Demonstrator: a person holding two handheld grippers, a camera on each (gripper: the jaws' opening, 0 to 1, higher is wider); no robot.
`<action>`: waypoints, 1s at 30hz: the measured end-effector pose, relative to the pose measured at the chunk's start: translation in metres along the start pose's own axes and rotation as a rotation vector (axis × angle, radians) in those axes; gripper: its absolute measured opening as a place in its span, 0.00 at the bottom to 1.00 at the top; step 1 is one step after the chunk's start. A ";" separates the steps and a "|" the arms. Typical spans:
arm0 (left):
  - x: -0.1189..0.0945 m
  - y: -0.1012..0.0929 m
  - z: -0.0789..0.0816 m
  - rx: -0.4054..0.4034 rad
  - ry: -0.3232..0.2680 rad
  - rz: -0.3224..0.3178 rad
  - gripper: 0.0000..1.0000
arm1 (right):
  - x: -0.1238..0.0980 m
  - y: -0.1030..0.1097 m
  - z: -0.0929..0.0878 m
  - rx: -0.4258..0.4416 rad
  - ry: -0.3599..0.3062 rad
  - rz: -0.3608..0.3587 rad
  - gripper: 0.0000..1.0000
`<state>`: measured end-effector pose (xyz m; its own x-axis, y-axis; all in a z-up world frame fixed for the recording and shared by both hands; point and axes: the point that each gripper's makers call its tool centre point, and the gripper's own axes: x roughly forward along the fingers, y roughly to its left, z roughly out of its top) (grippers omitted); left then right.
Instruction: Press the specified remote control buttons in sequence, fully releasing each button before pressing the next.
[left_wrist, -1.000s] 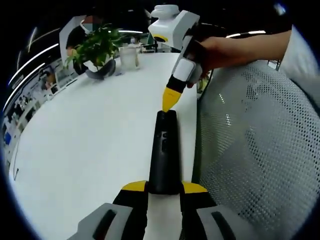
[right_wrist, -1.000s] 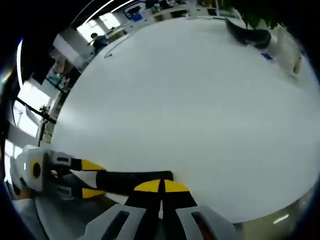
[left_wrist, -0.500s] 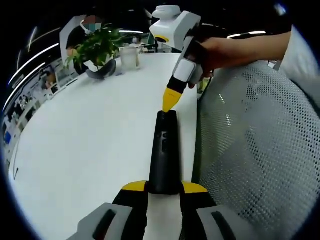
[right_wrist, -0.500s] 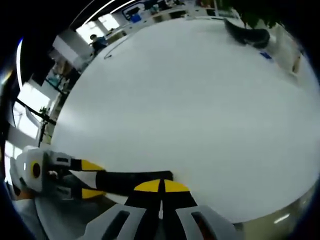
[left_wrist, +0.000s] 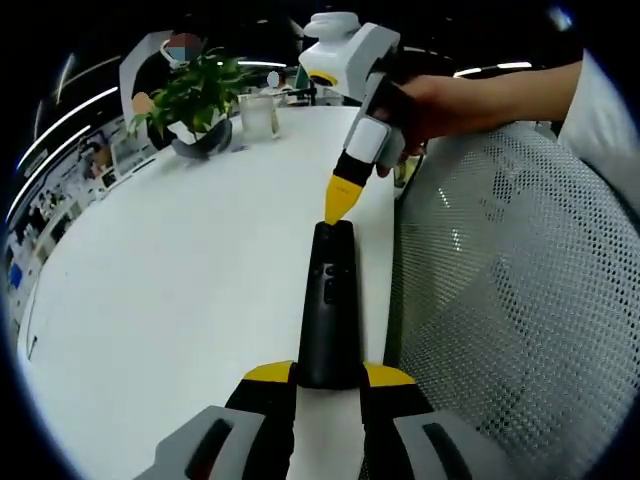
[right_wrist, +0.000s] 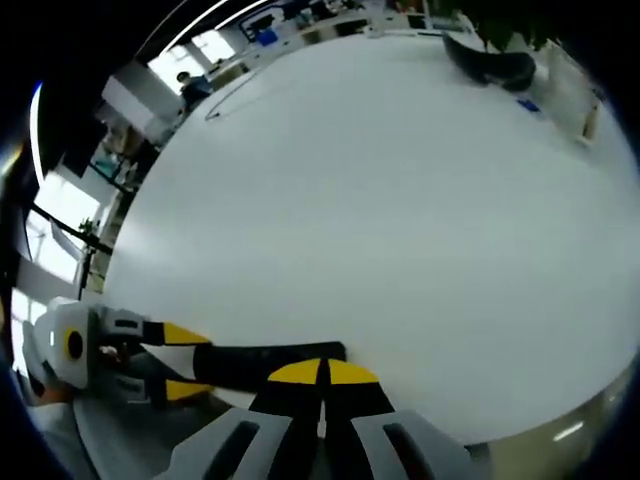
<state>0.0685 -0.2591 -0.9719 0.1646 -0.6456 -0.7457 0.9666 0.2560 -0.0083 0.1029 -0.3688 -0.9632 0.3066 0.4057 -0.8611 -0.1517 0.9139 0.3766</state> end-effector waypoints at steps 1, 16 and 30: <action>0.000 0.000 0.000 0.000 0.000 0.000 0.24 | 0.000 0.000 0.000 -0.003 0.001 0.000 0.00; 0.000 0.000 0.000 0.002 0.001 0.001 0.24 | -0.001 0.000 -0.001 -0.006 0.017 -0.001 0.00; 0.000 -0.001 0.000 0.002 -0.002 0.001 0.24 | -0.001 0.012 -0.003 -0.040 0.021 0.044 0.00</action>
<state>0.0676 -0.2591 -0.9720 0.1655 -0.6468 -0.7444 0.9670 0.2546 -0.0062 0.0983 -0.3582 -0.9589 0.2787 0.4445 -0.8513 -0.2019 0.8937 0.4006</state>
